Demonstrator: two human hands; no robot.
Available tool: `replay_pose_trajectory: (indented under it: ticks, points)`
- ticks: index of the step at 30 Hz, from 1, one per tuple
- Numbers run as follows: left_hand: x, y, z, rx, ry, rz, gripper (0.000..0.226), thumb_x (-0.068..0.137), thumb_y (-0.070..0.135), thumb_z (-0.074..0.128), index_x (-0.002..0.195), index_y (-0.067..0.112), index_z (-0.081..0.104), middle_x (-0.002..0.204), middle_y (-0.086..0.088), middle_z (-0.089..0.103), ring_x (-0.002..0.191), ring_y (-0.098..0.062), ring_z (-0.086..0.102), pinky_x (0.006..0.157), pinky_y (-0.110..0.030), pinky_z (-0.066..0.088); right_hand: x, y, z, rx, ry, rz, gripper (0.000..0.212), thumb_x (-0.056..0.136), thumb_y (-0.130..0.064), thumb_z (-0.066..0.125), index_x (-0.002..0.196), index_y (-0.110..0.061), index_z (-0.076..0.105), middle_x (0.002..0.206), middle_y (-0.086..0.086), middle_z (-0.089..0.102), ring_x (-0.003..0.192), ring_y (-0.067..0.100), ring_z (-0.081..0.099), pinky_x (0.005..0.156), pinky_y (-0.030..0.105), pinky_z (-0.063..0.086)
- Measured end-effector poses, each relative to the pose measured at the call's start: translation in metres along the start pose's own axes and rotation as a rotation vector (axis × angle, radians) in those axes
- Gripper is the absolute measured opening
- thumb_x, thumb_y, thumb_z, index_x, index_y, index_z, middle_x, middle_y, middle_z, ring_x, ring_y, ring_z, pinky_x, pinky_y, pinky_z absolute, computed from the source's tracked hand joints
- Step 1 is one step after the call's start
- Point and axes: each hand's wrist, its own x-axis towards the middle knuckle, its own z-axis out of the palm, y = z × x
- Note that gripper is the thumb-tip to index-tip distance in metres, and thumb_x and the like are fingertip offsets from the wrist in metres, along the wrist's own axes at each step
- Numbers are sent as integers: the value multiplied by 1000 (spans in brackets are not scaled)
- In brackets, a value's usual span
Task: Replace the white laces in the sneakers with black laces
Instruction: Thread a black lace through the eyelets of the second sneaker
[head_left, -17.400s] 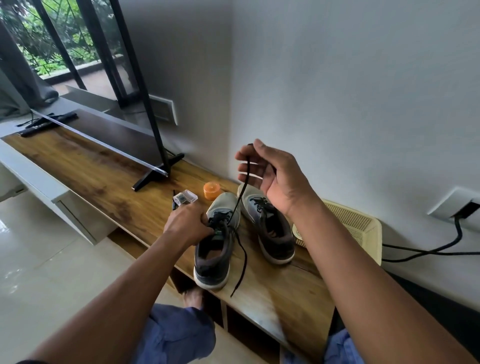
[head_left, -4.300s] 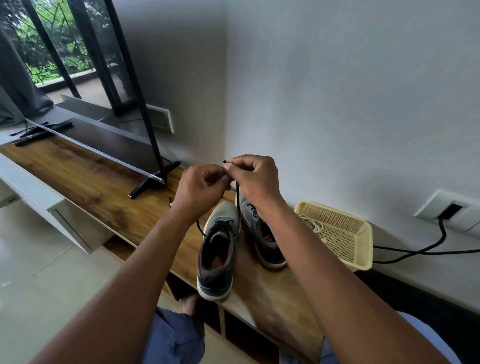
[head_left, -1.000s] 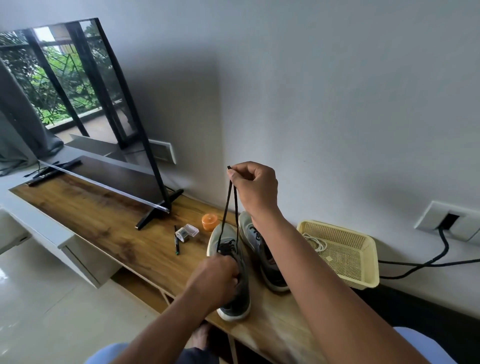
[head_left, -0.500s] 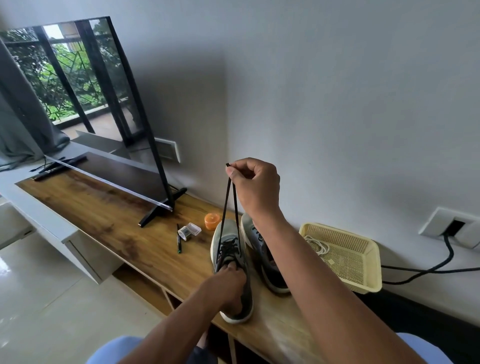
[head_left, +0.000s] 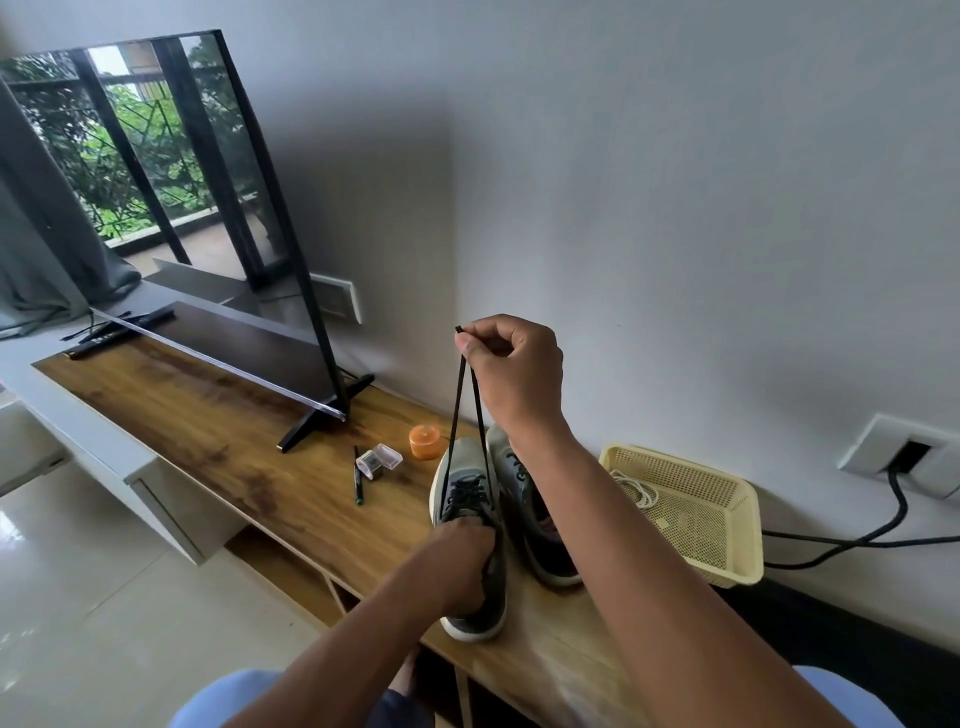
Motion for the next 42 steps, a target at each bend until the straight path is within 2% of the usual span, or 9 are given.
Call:
replay_pose_trajectory:
  ticks: [6,10,13,18,22,29,34,38,42]
  points:
    - [-13,-31,-37,-256,345,-174,29,94,40,65,70,26,61,67,7,61,59,-4,57,50,-15,37,0,3,-5,-30,-60,2,3,88,-24,81,85,-25,81,78,-11,76,77,6,71,82,34,60]
    - [-24,-64,-59,-730,680,-244,18,88,44,79,94,32,67,83,8,69,70,-8,66,56,-20,48,-1,1,-8,-16,-139,-12,4,88,-21,81,84,-23,80,72,-12,73,72,5,69,77,28,59]
    - [-20,-75,-57,-826,608,-144,44,81,49,85,119,45,65,105,12,67,82,-13,68,65,-26,50,-4,-1,-7,5,-212,-41,2,90,-19,79,90,-18,81,68,-13,70,69,6,68,73,22,57]
    - [-7,-55,-52,-789,506,-75,33,77,63,81,105,56,64,97,14,65,78,-7,63,66,-26,49,-13,-3,-4,68,-318,-30,5,94,-12,75,91,-13,79,71,1,75,63,21,73,69,43,65]
    - [2,-40,-54,-896,519,-79,15,86,52,79,92,38,75,63,20,66,53,2,58,54,-17,43,-14,0,-6,187,-346,43,4,93,-8,75,91,-10,78,77,7,77,70,28,75,76,49,65]
    - [16,-46,-54,-918,577,-132,21,86,40,84,95,22,78,93,1,74,66,-15,72,55,-24,58,-4,-2,-23,263,-267,84,5,91,-13,79,86,-15,80,74,9,70,53,13,50,56,30,48]
    - [29,-64,-48,-815,569,-158,14,84,46,84,76,38,78,74,-3,68,58,-8,56,57,-33,48,6,7,-55,308,-691,194,4,92,0,72,91,0,76,69,14,65,59,27,60,60,36,58]
    - [30,-72,-50,-871,514,-172,23,85,22,85,71,39,80,64,2,69,49,-2,50,53,-27,44,7,30,-73,117,-1086,339,5,92,0,73,94,-2,77,73,16,68,59,26,64,63,35,59]
    - [21,-74,-57,-1078,377,-123,14,88,3,80,79,15,82,65,-6,69,54,-12,59,50,-26,51,-10,62,-61,-147,-1094,466,4,88,-6,80,92,-7,79,80,10,71,68,18,65,61,30,58]
